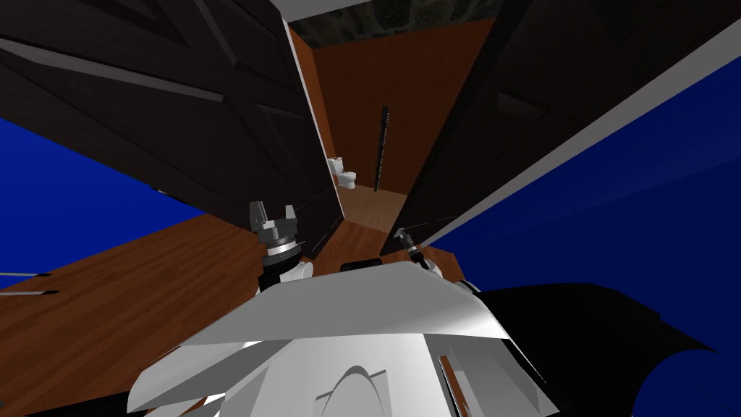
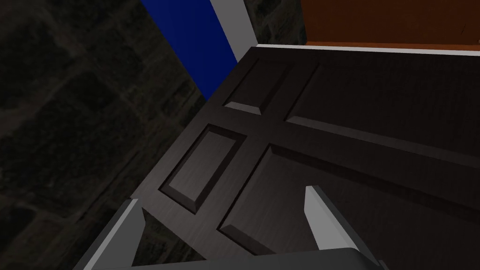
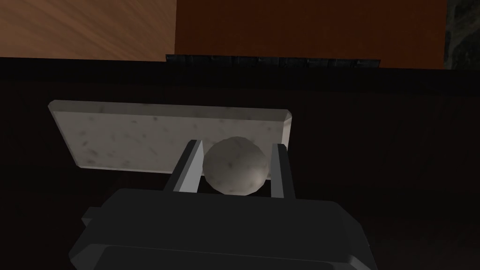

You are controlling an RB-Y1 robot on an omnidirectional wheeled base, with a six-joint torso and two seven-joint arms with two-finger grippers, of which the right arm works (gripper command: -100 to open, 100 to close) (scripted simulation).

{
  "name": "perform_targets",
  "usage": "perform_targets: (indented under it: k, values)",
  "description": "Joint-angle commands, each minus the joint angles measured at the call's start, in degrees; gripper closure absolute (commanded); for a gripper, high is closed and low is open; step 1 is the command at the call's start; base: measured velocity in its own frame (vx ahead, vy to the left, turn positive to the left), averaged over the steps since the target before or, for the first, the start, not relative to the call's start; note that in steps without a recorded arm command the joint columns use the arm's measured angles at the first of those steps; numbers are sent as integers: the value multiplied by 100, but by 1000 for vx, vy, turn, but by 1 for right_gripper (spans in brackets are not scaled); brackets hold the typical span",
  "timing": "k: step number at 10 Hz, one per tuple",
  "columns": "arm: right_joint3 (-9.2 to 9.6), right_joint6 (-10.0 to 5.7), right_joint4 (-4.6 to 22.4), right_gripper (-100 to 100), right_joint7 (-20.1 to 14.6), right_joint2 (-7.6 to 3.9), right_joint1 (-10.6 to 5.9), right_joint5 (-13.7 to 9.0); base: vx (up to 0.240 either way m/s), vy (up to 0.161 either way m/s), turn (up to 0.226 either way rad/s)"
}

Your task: Pull the door open

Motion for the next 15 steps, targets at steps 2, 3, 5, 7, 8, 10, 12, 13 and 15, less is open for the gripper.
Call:
perform_targets:
  k: [2,3,5,7,8,10,12,13,15]
  values:
    - [40,-157,69,100,-50,-48,62,26,-128,-52,107]
    - [52,-234,97,100,-72,-78,86,34,-262,-138,239]
    - [88,-451,177,100,-135,-162,157,58,-267,-97,209]
    - [114,-616,238,100,-182,-226,210,77,-213,-83,138]
    - [125,-684,263,100,-202,-252,232,84,-188,-102,125]
    - [143,-685,280,100,-208,-253,244,95,-143,-55,81]
    - [180,-952,527,100,-225,-283,239,106,-91,-43,93]
    - [190,-1047,614,100,-230,-295,234,108,-97,-47,101]
    - [229,-1388,923,100,-248,-338,217,115,-124,-59,136]
